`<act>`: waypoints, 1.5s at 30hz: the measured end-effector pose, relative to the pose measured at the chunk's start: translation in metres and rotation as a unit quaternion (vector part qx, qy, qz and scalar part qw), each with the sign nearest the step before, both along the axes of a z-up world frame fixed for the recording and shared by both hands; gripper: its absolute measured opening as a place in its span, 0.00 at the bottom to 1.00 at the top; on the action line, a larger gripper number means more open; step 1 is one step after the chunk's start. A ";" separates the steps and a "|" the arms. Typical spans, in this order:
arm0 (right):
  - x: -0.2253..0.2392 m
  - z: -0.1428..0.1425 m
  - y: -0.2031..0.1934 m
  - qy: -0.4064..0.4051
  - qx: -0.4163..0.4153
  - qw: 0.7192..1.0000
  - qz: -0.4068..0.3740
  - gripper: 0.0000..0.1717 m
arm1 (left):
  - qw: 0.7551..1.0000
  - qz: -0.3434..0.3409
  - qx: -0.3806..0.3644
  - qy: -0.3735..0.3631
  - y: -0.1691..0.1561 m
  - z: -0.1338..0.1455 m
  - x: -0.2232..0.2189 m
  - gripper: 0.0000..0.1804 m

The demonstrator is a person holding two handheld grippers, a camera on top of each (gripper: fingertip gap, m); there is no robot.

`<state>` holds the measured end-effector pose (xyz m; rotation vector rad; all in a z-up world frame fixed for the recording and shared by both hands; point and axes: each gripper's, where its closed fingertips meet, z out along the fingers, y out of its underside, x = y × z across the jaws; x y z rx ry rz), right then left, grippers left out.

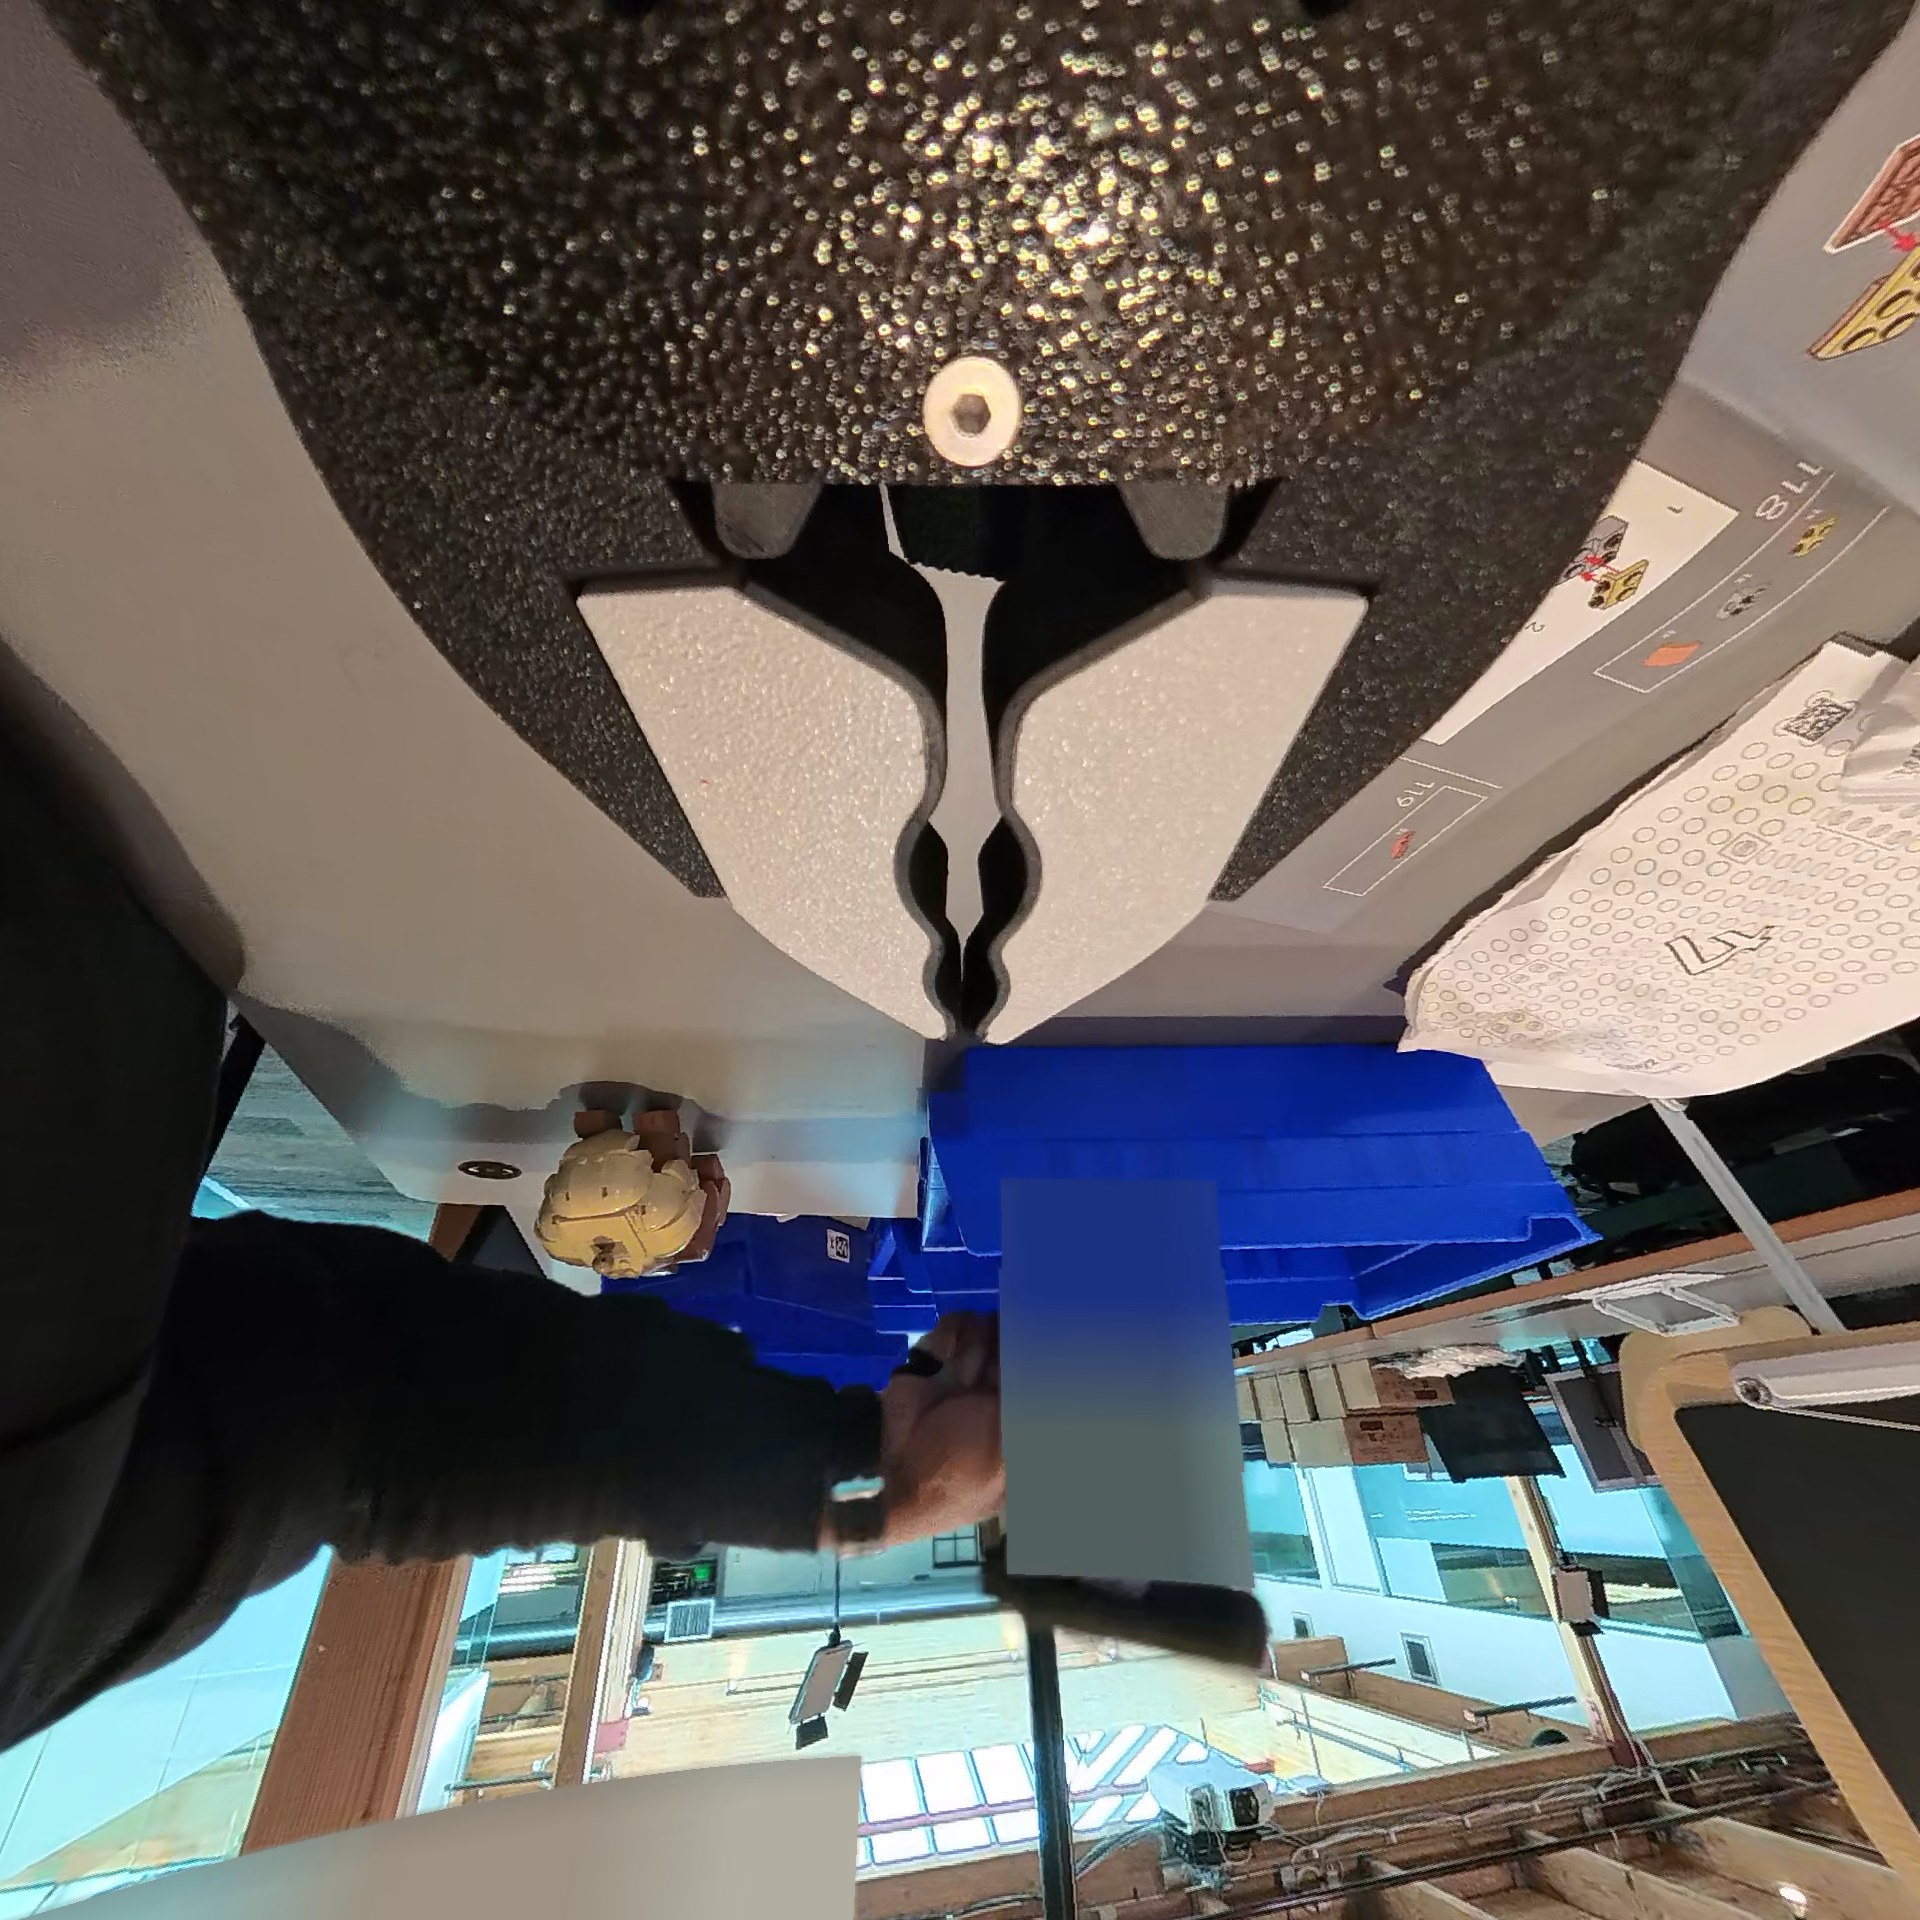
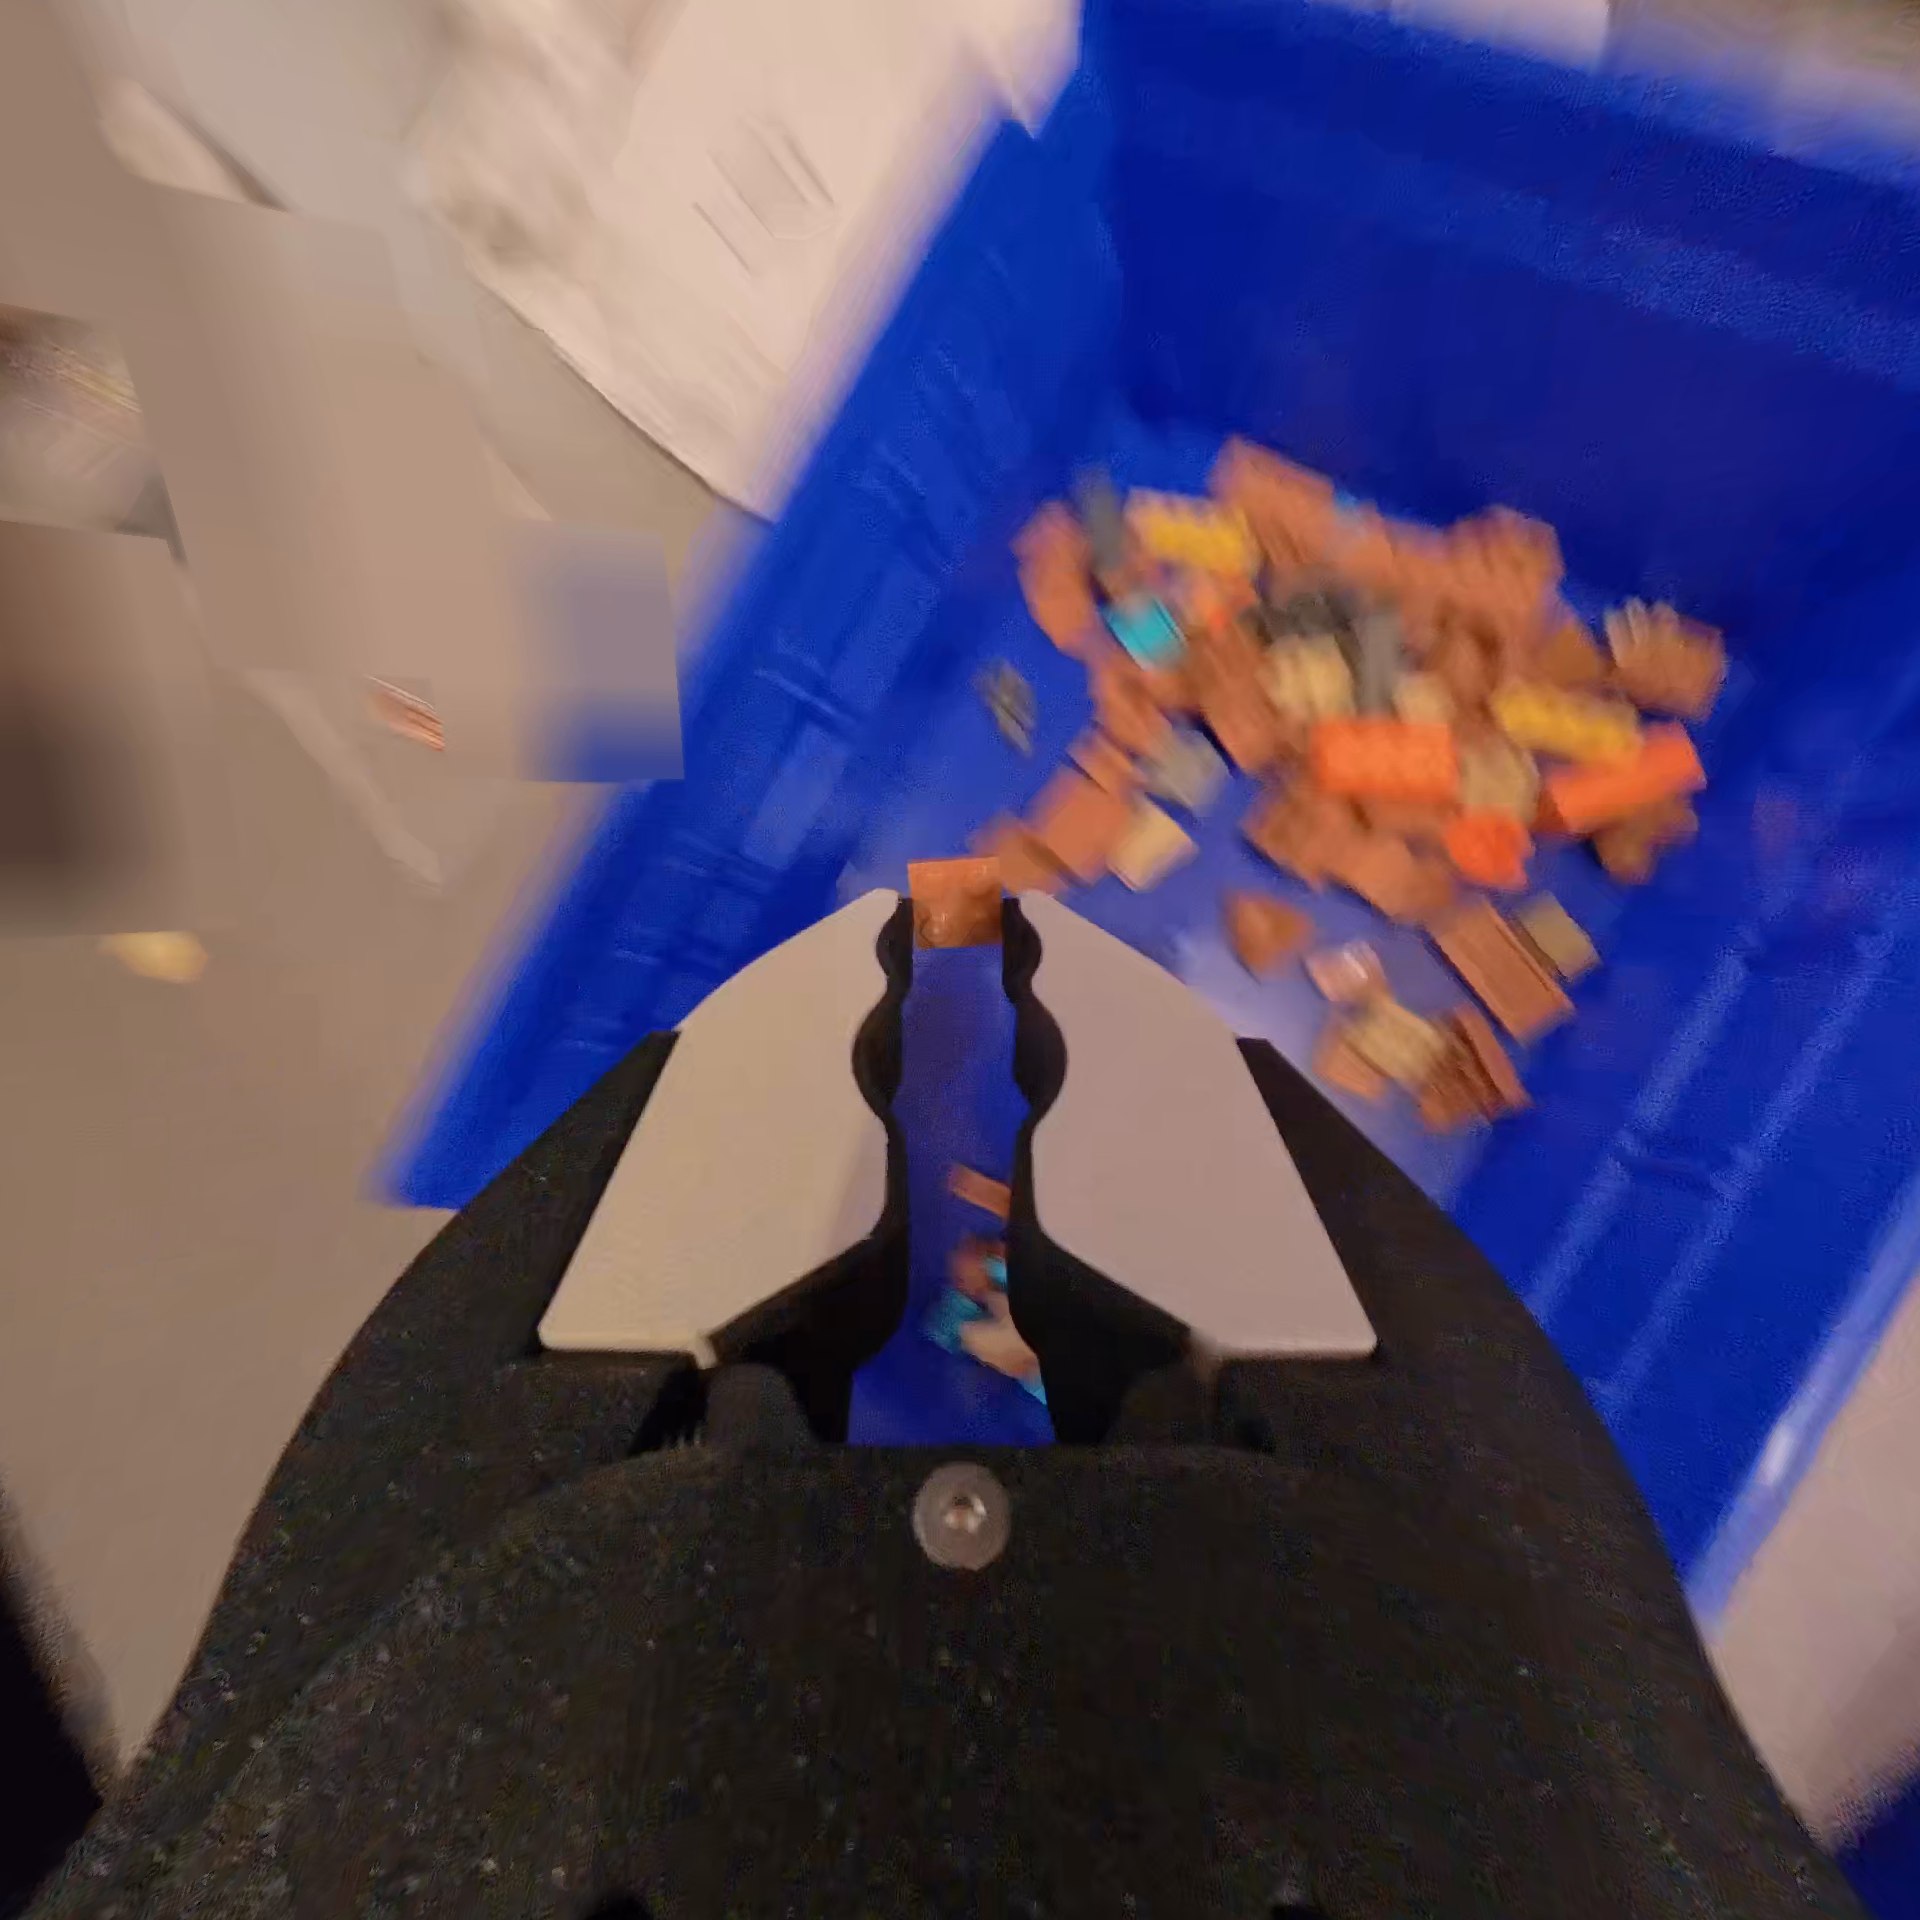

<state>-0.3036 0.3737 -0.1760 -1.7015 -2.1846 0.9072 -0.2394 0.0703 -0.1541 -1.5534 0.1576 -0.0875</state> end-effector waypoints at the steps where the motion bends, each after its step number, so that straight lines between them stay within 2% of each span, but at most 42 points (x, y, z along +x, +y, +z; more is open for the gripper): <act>1: 0.002 0.032 -0.021 0.069 -0.049 0.996 0.017 0.09 | 1.000 0.000 -0.001 0.001 0.000 0.000 0.000 0.00; 2: 0.008 0.067 -0.043 0.143 -0.101 0.984 0.035 0.09 | 1.000 0.000 -0.002 0.002 0.000 0.000 0.000 0.00; 4: 0.032 0.135 -0.082 0.280 -0.202 0.936 0.071 0.09 | 1.000 0.000 -0.002 0.005 0.001 -0.001 0.001 0.00; 6: 0.070 0.191 -0.116 0.398 -0.306 0.857 0.114 0.09 | 1.000 0.001 -0.003 0.008 0.001 -0.001 0.002 0.00; 7: 0.090 0.210 -0.130 0.440 -0.353 0.814 0.136 0.09 | 1.000 0.001 -0.002 0.009 0.001 -0.001 0.002 0.00; 8: 0.104 0.221 -0.140 0.467 -0.391 0.780 0.145 0.09 | 1.000 0.000 -0.002 0.009 0.001 -0.001 0.003 0.00; 10: 0.119 0.225 -0.157 0.485 -0.443 0.737 0.158 0.09 | 1.000 -0.003 -0.001 0.007 0.001 0.000 0.006 0.00; 12: 0.123 0.220 -0.171 0.488 -0.474 0.714 0.166 0.09 | 1.000 -0.006 0.000 0.008 0.001 0.000 0.009 0.00; 14: 0.120 0.212 -0.182 0.484 -0.488 0.706 0.171 0.09 | 1.000 -0.008 -0.002 0.015 0.002 -0.001 0.012 0.00; 19: 0.103 0.194 -0.198 0.470 -0.509 0.702 0.165 0.09 | 1.000 -0.005 -0.001 0.018 0.002 0.000 0.012 0.00; 22: 0.094 0.181 -0.208 0.460 -0.506 0.711 0.164 0.09 | 1.000 -0.002 0.002 0.011 0.001 0.001 0.009 0.00; 31: 0.074 0.100 -0.253 0.409 -0.380 0.810 0.178 0.09 | 0.999 0.015 0.028 0.003 -0.003 0.008 0.002 0.00; 38: 0.061 0.053 -0.275 0.360 -0.327 0.854 0.186 0.09 | 0.996 0.028 0.069 -0.038 -0.013 0.021 -0.009 0.00; 45: 0.055 0.023 -0.279 0.320 -0.312 0.874 0.188 0.09 | 0.990 0.029 0.091 -0.108 -0.023 0.025 -0.021 0.00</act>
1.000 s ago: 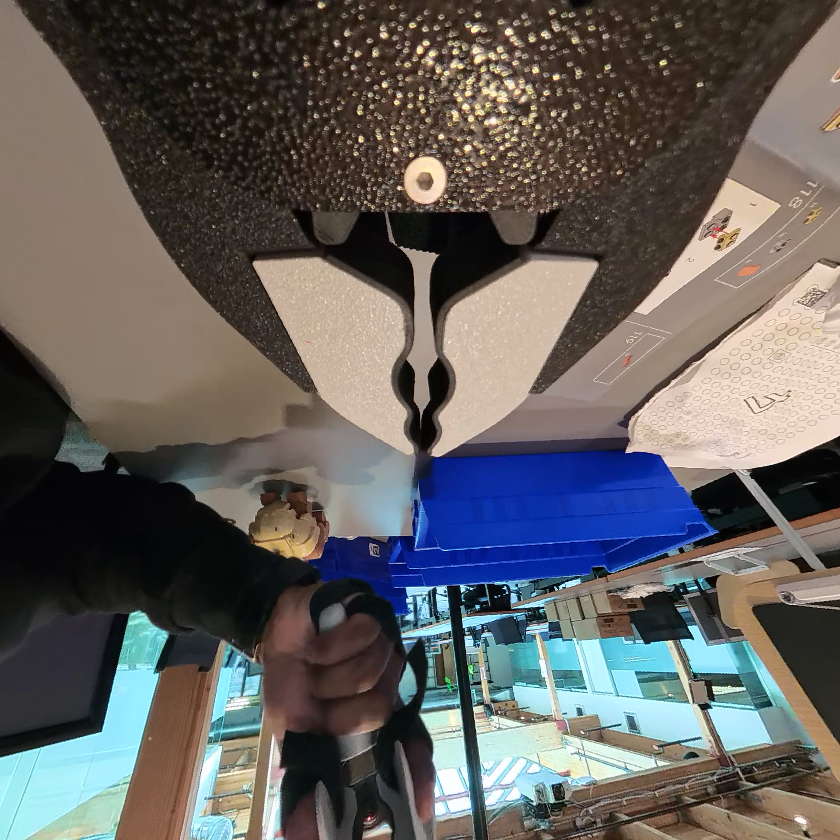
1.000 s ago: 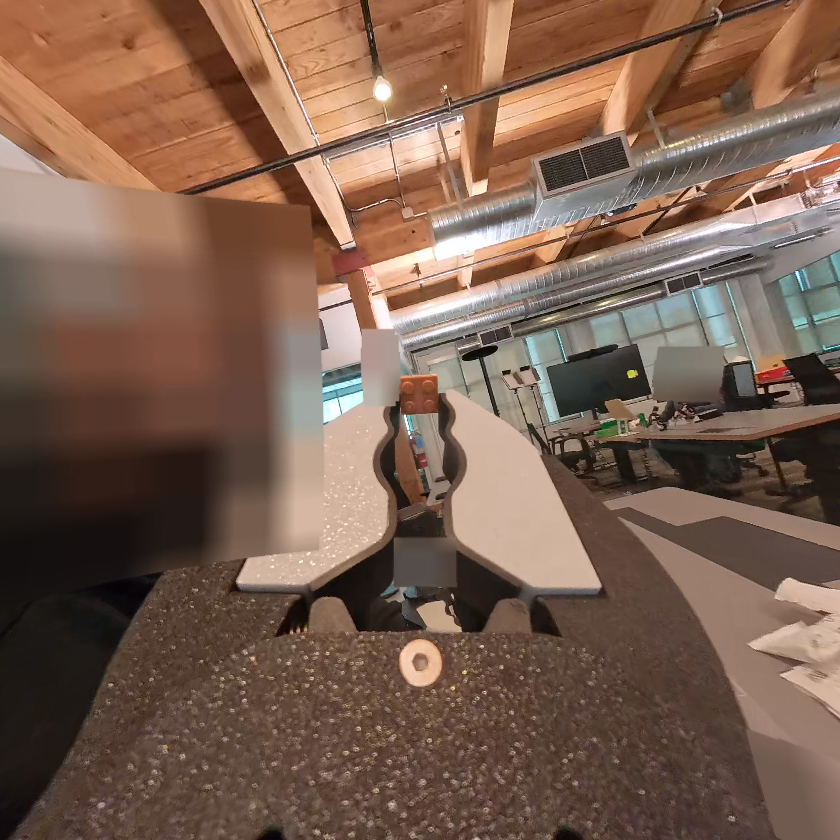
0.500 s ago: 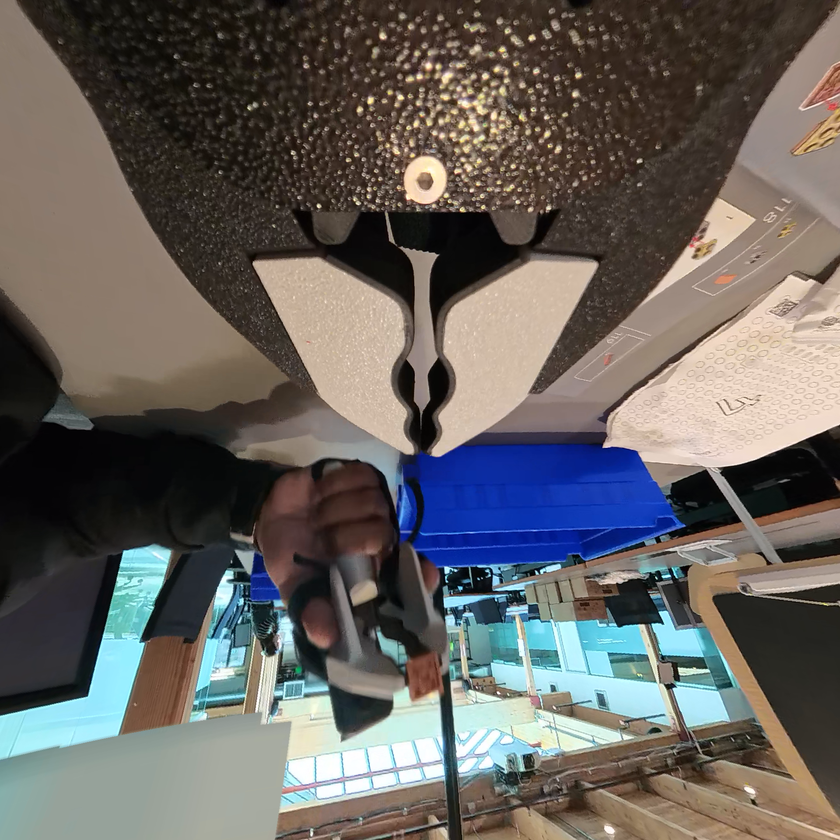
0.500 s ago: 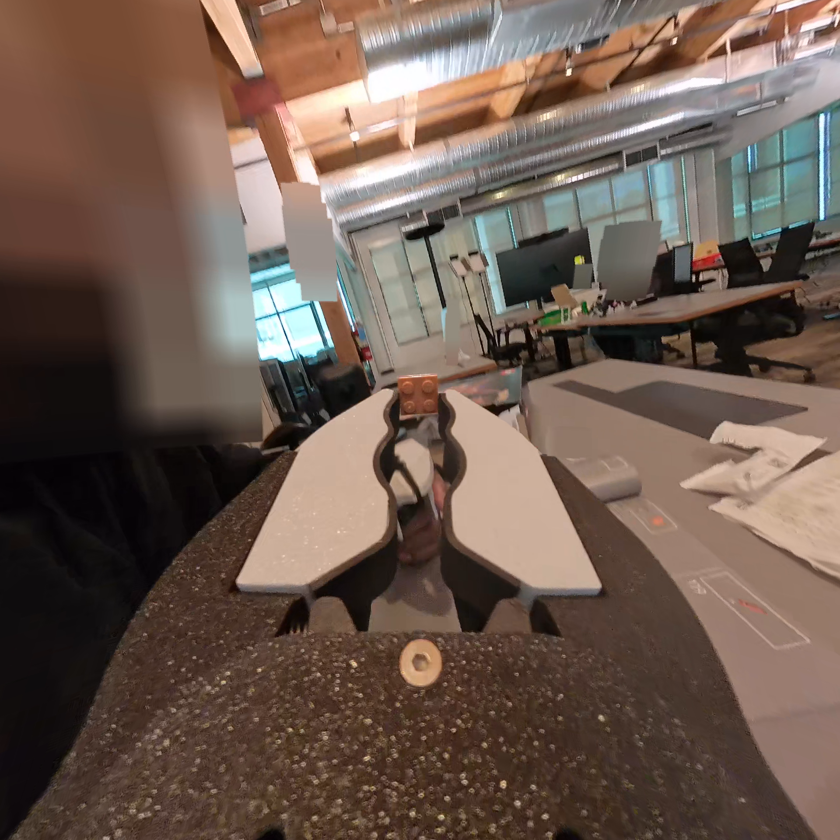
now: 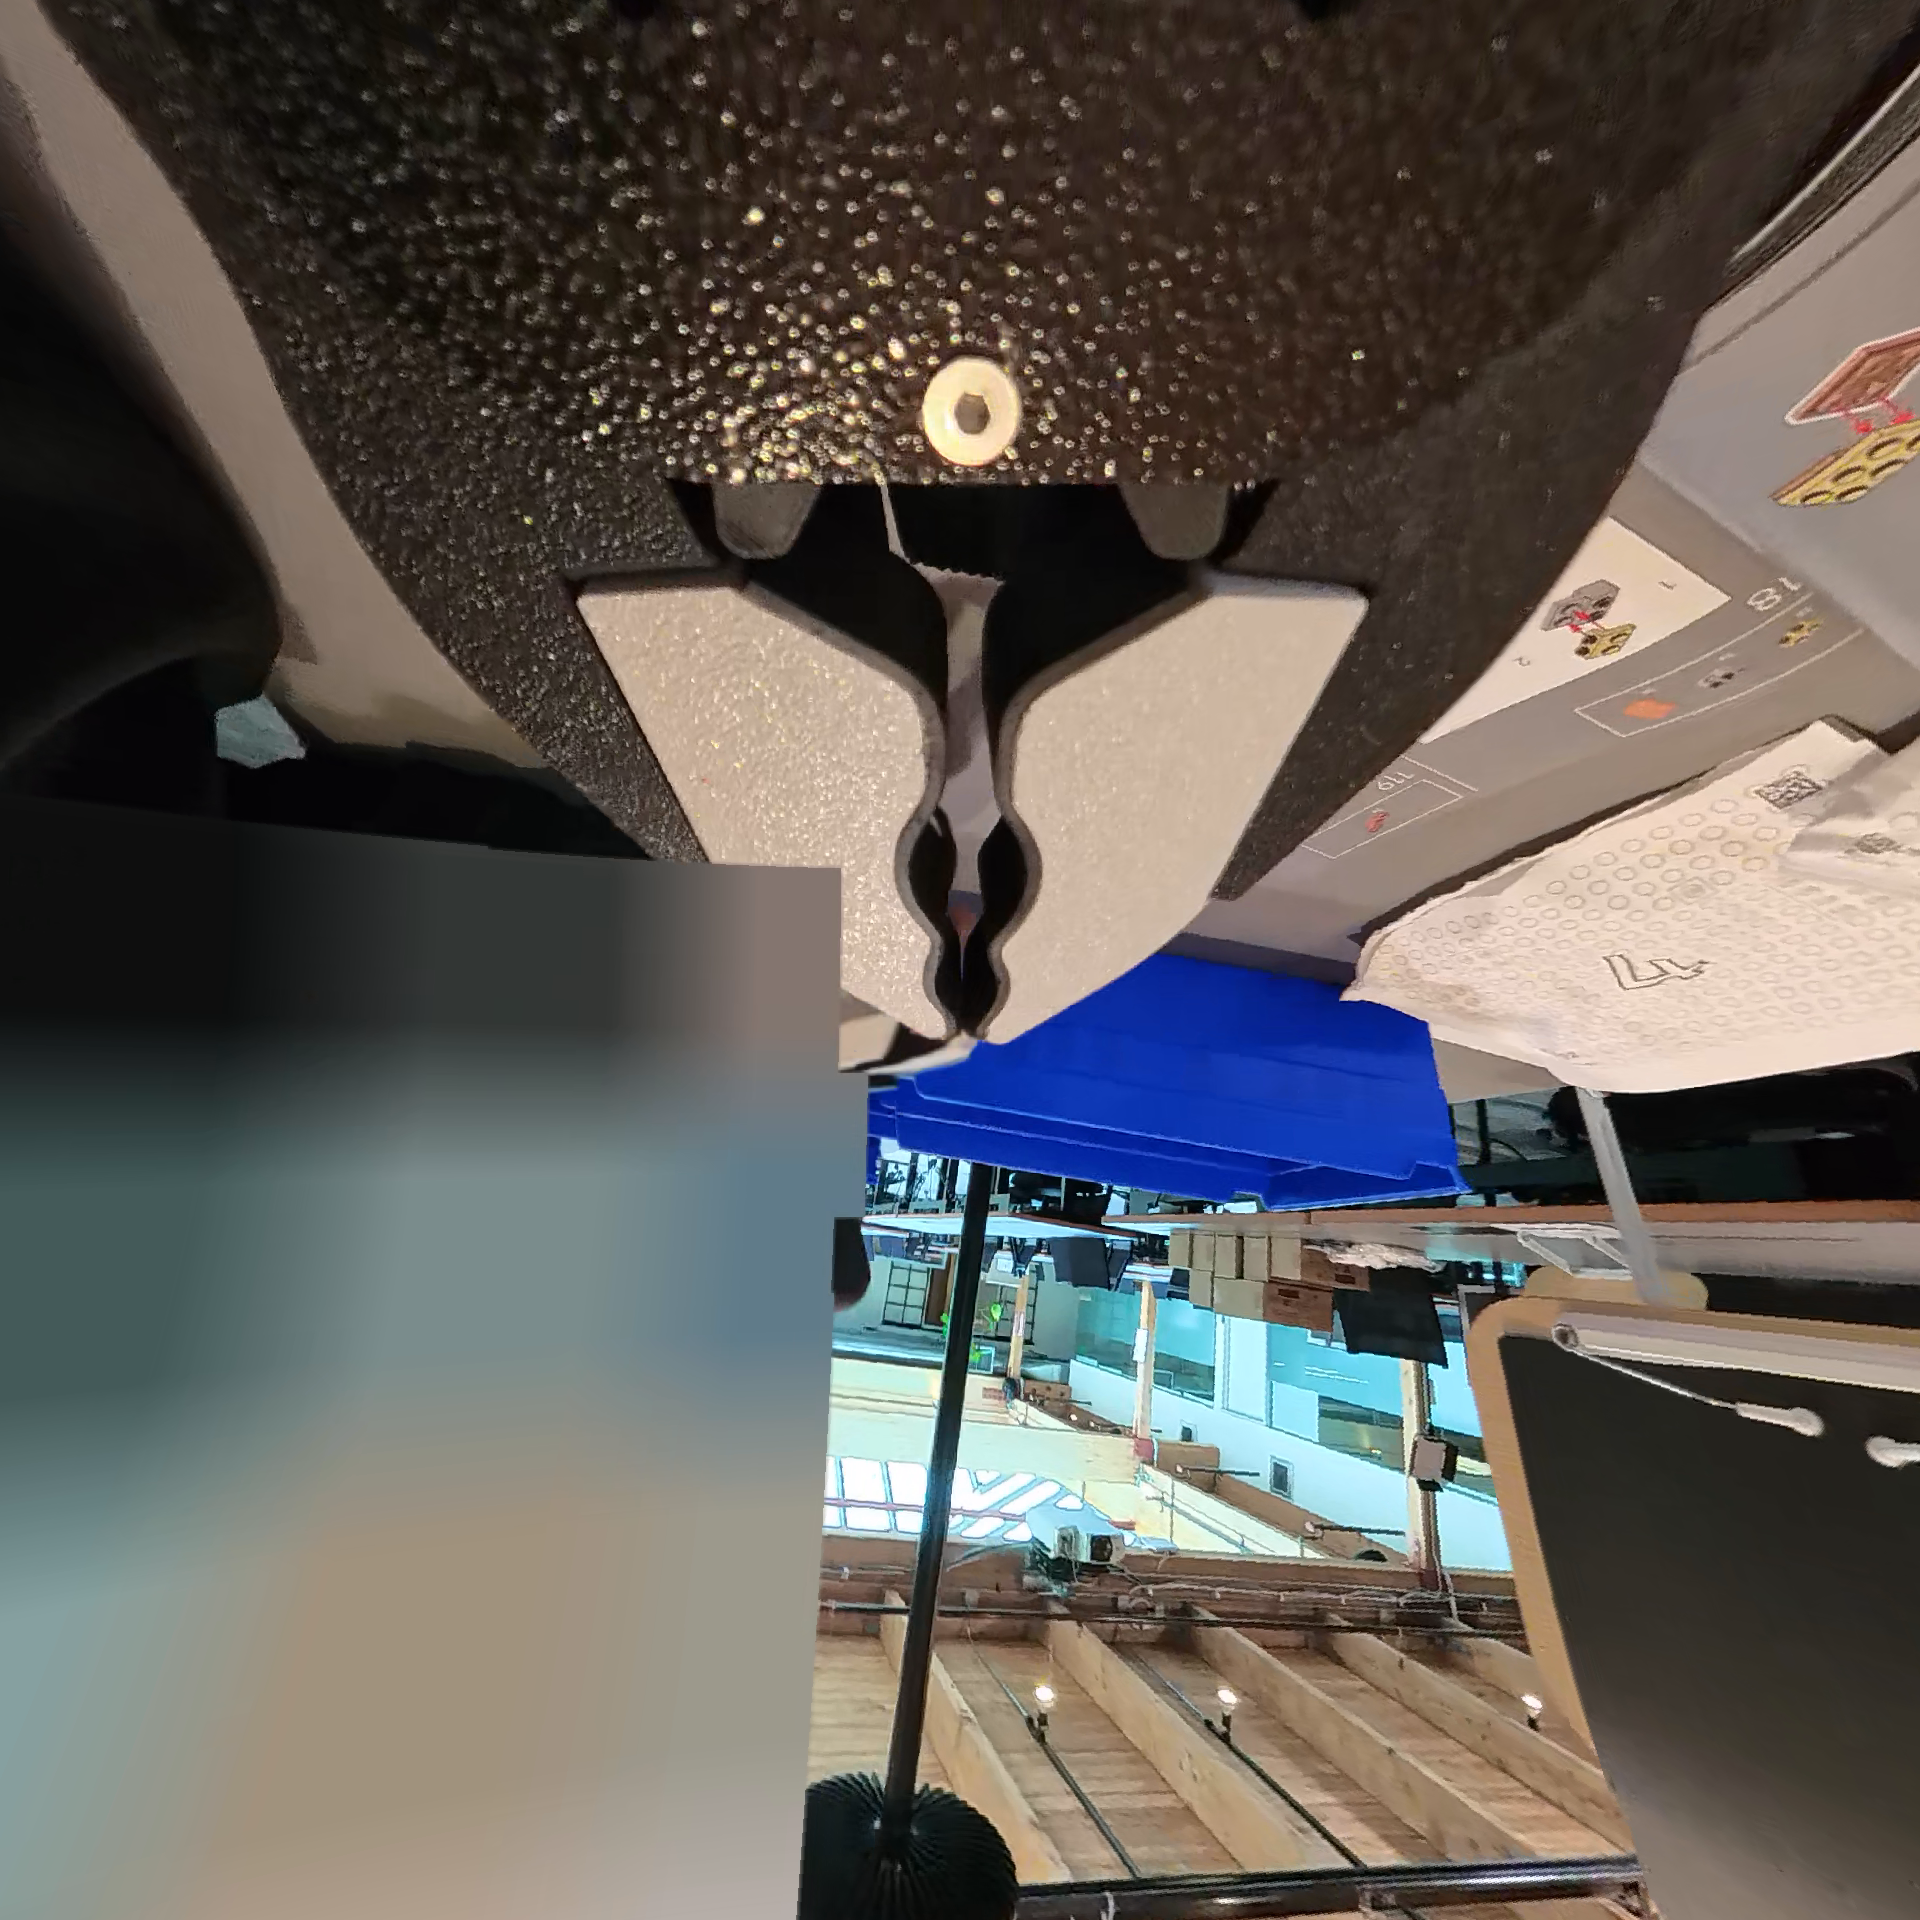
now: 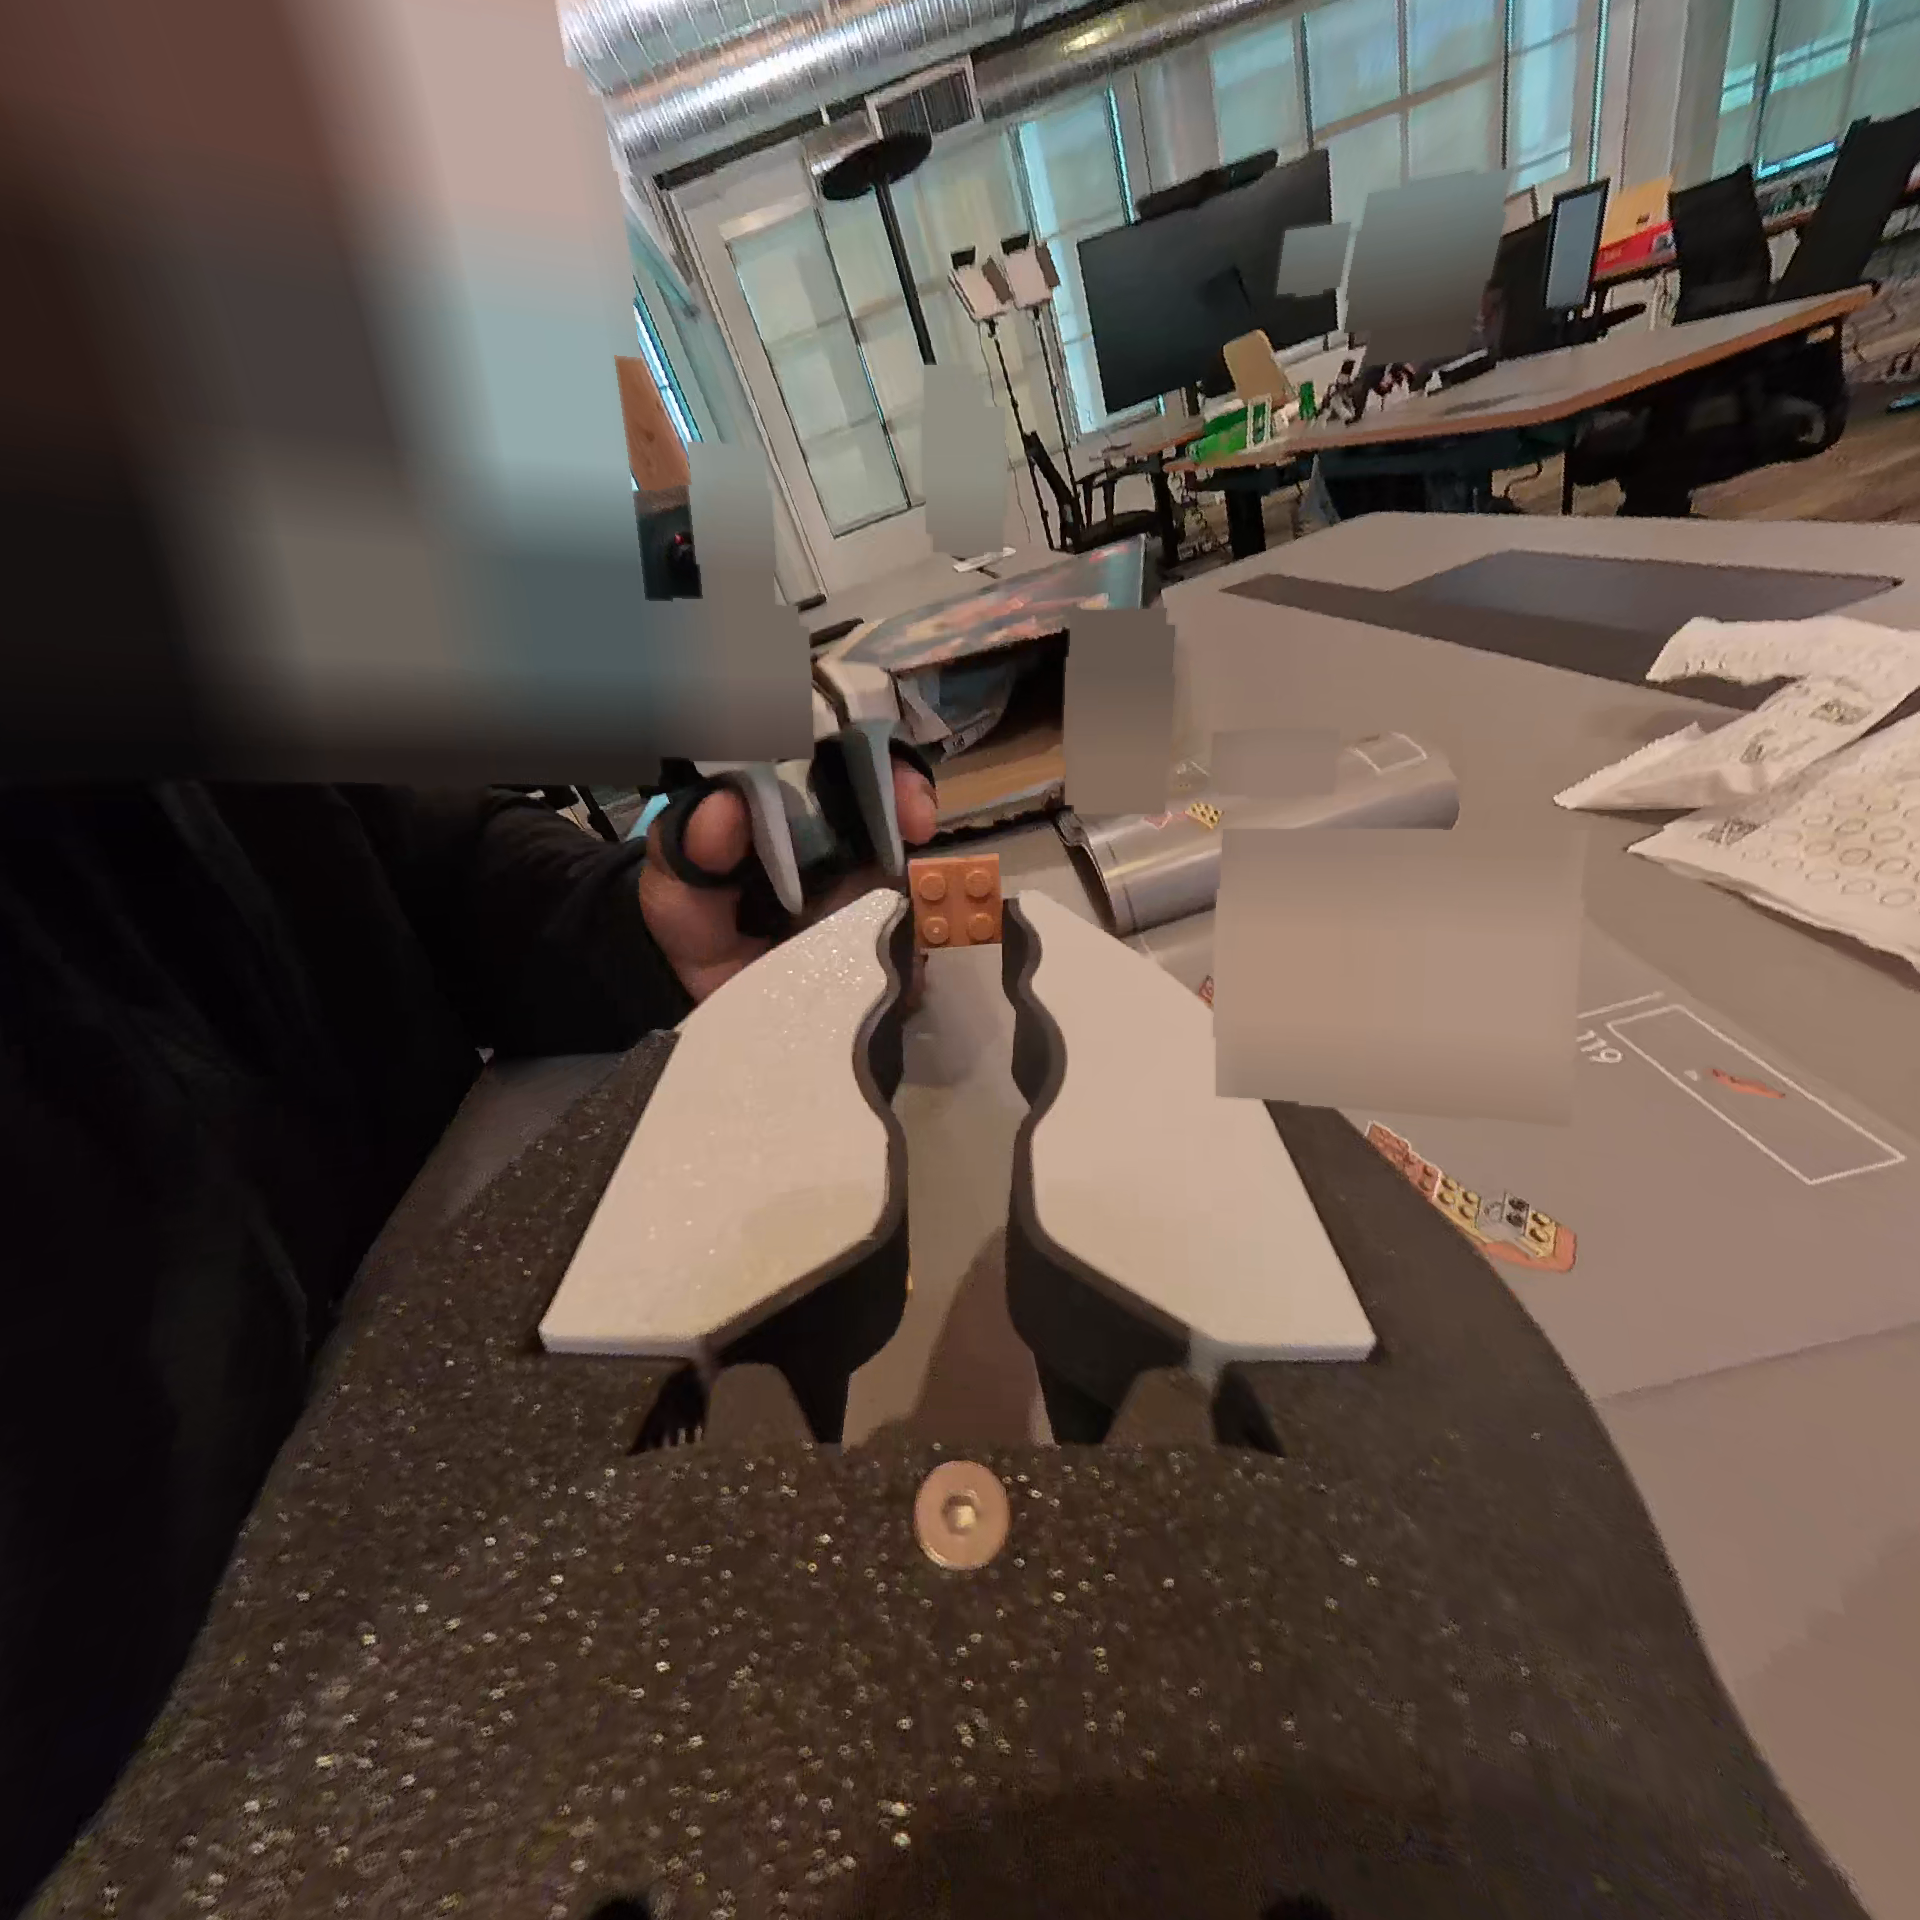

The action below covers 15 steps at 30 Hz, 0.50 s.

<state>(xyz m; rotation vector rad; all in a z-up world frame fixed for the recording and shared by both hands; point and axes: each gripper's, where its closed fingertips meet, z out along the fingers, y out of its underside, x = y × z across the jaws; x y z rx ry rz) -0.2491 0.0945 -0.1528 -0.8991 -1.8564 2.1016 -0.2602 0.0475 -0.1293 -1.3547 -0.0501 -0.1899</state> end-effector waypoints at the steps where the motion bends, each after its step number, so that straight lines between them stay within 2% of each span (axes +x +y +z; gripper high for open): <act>1: -0.001 -0.002 -0.001 -0.005 0.001 1.000 0.002 0.09 | 1.000 -0.001 0.003 -0.007 -0.001 0.001 -0.001 0.00; 7: -0.002 -0.002 0.000 -0.011 -0.008 1.000 0.004 0.09 | 0.999 -0.001 0.012 -0.038 -0.006 0.002 -0.008 0.00; 15: 0.001 -0.006 -0.005 -0.008 0.012 1.000 0.010 0.09 | 0.999 -0.001 0.009 -0.037 -0.005 0.002 -0.008 0.00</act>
